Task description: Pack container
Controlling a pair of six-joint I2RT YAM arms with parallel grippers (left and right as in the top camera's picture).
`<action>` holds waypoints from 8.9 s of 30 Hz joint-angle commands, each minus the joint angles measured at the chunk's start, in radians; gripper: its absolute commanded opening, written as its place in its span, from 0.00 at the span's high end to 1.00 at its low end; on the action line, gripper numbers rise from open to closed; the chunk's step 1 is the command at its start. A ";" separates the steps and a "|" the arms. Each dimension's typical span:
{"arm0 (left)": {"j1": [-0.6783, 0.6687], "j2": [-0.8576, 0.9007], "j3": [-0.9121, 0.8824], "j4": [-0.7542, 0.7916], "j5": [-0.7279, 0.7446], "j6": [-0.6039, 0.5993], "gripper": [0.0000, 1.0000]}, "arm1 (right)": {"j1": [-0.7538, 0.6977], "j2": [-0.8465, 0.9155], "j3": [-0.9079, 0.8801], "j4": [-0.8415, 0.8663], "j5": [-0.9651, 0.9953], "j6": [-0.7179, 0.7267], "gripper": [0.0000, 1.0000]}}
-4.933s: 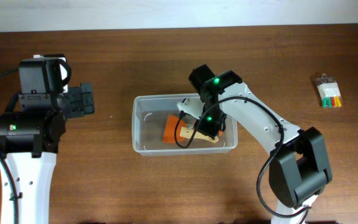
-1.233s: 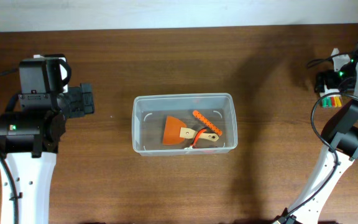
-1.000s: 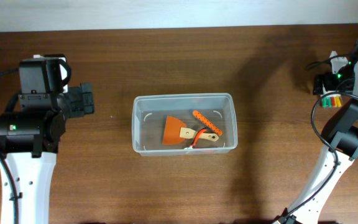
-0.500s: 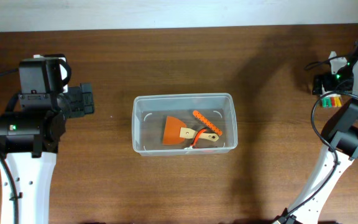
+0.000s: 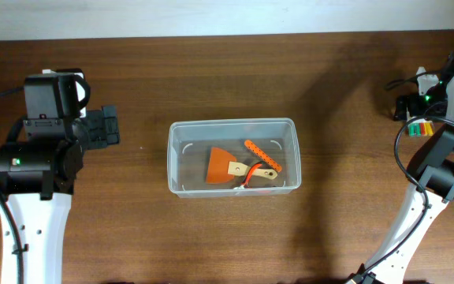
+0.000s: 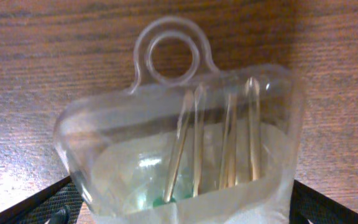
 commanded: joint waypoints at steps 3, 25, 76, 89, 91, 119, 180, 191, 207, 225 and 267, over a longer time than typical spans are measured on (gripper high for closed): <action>-0.001 -0.003 0.021 -0.001 -0.014 -0.010 0.01 | 0.005 0.043 -0.014 0.026 0.002 0.005 0.01; -0.001 -0.003 0.021 -0.001 -0.014 -0.010 0.01 | 0.003 0.043 -0.013 0.038 0.011 0.010 0.19; -0.001 -0.003 0.021 -0.006 -0.014 -0.010 0.01 | 0.450 -0.357 0.553 -0.401 -0.076 -0.096 0.47; -0.001 -0.003 0.021 -0.006 -0.014 -0.010 0.01 | 0.848 -0.396 0.545 -0.465 -0.182 -0.168 0.47; -0.001 -0.003 0.021 -0.006 -0.014 -0.010 0.01 | 0.900 -0.396 0.544 -0.466 -0.182 -0.167 0.47; -0.001 -0.003 0.021 -0.006 -0.014 -0.010 0.01 | 1.091 -0.396 -0.136 -0.436 -0.163 -0.228 0.40; -0.001 -0.003 0.021 -0.006 -0.014 -0.010 0.01 | 0.898 -0.733 0.408 -0.466 0.060 0.386 0.01; -0.001 -0.003 0.021 -0.006 -0.014 -0.010 0.01 | 0.888 -1.170 0.078 -0.466 0.431 0.658 0.01; -0.001 -0.003 0.021 -0.006 -0.014 -0.010 0.01 | 0.889 -1.898 -0.799 -0.193 0.631 0.961 0.01; -0.001 -0.003 0.021 -0.006 -0.014 -0.010 0.01 | 0.888 -1.923 -1.009 -0.039 0.342 0.963 0.01; -0.001 -0.003 0.021 -0.006 -0.014 -0.010 0.01 | 0.435 -2.485 -1.769 0.726 -0.085 0.393 0.01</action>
